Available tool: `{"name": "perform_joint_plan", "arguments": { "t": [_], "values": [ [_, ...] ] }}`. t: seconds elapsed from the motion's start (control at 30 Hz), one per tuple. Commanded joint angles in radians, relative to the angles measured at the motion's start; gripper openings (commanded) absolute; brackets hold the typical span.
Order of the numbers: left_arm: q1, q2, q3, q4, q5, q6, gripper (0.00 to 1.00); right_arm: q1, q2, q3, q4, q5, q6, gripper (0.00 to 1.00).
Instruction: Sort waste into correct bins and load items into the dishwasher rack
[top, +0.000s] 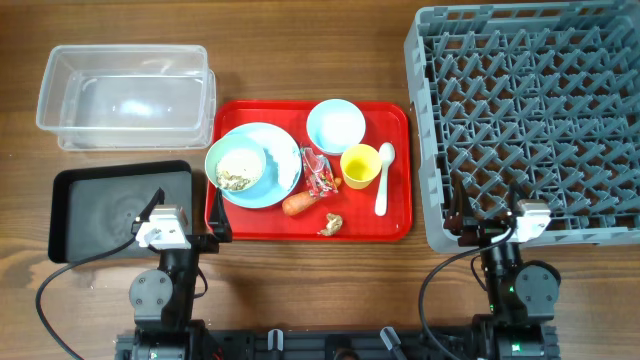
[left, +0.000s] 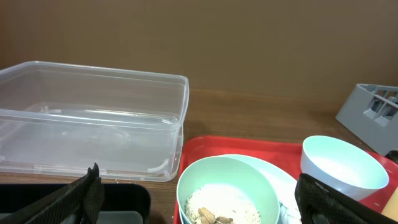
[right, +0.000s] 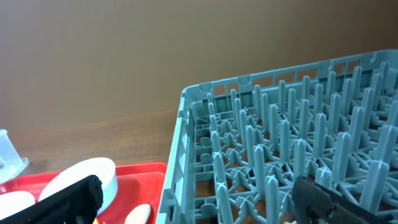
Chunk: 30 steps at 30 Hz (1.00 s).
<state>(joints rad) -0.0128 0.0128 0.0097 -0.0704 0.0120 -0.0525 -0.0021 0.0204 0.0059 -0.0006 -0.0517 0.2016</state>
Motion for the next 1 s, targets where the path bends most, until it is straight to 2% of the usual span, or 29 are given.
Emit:
{"name": "perform_joint_plan", "arguments": {
  "t": [0.0,0.13,0.33,0.47,0.6,0.8,0.97],
  "values": [
    [0.006,-0.005,-0.004,-0.004,-0.002,0.019,1.00,0.005,0.004,-0.001,0.003,-0.010,0.063,1.00],
    [0.006,-0.004,-0.004,-0.003,-0.002,0.015,1.00,0.005,0.005,-0.001,0.003,-0.021,0.193,1.00],
    [0.006,0.011,0.004,-0.013,-0.003,-0.015,1.00,0.005,0.026,0.024,-0.009,-0.089,0.190,1.00],
    [0.006,0.109,0.097,-0.072,-0.002,-0.016,1.00,0.005,0.112,0.111,-0.017,-0.116,0.149,1.00],
    [0.003,0.314,0.278,-0.148,-0.001,-0.022,1.00,0.005,0.258,0.254,-0.088,-0.135,0.089,1.00],
    [-0.010,0.679,0.610,-0.304,0.094,-0.061,1.00,0.005,0.507,0.523,-0.349,-0.124,-0.029,1.00],
    [-0.153,0.995,0.860,-0.472,0.095,-0.061,1.00,0.005,0.684,0.674,-0.559,-0.122,-0.045,1.00]
  ]
}}
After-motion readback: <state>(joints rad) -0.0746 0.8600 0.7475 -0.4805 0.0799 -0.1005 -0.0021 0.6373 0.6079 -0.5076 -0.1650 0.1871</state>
